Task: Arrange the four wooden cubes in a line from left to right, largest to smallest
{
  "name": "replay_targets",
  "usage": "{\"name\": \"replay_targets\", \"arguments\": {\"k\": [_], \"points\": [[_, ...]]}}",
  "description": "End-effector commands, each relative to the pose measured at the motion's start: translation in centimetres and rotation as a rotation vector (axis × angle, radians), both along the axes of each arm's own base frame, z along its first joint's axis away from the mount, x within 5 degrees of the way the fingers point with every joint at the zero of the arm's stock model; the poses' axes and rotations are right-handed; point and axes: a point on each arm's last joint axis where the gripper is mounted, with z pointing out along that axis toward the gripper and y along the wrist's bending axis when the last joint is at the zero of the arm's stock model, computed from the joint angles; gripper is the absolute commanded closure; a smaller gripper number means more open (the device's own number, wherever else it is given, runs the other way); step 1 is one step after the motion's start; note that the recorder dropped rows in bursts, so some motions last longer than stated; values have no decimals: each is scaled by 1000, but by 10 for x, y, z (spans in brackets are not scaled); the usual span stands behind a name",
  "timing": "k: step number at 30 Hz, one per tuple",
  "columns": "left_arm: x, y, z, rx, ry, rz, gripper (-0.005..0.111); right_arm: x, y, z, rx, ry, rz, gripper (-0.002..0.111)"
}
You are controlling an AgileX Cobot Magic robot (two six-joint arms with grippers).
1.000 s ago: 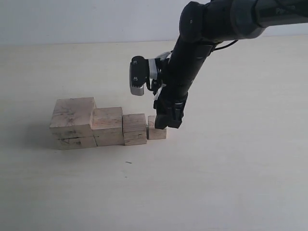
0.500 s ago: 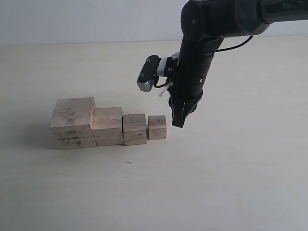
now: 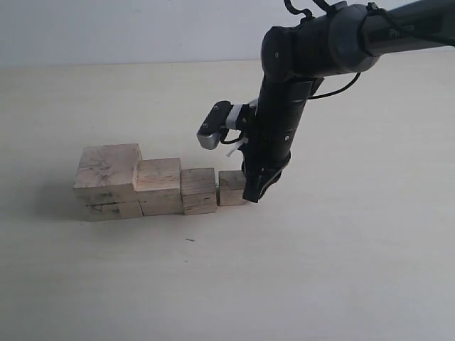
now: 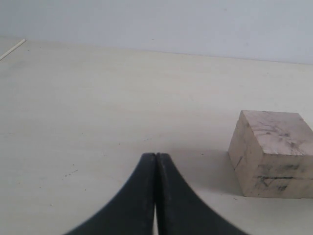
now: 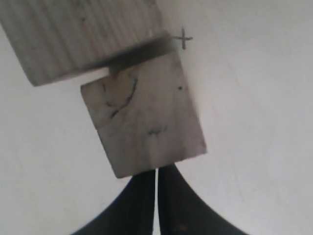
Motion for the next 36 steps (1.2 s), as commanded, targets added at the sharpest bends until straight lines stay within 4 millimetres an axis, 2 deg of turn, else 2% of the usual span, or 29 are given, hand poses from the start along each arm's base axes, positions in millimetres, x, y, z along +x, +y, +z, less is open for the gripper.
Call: {"name": "replay_targets", "arguments": {"k": [1, 21, 26, 29, 33, 36], "points": [[0, 0, 0, -5, -15, -5, 107, 0, 4, 1, 41, -5, -28, 106], [0, 0, 0, -5, -15, -5, 107, 0, 4, 7, 58, -19, -10, 106], [0, 0, 0, -5, -15, -5, 107, 5, -5, 28, -7, -122, -50, 106], [0, 0, 0, -5, -15, -5, 107, 15, -16, 48, 2, -187, -223, 106], [0, 0, 0, -5, -15, -5, 107, 22, -31, 76, 168, -144, -400, 106], [0, 0, 0, -5, -15, -5, 107, 18, -46, 92, 311, -147, -515, 106]]}}
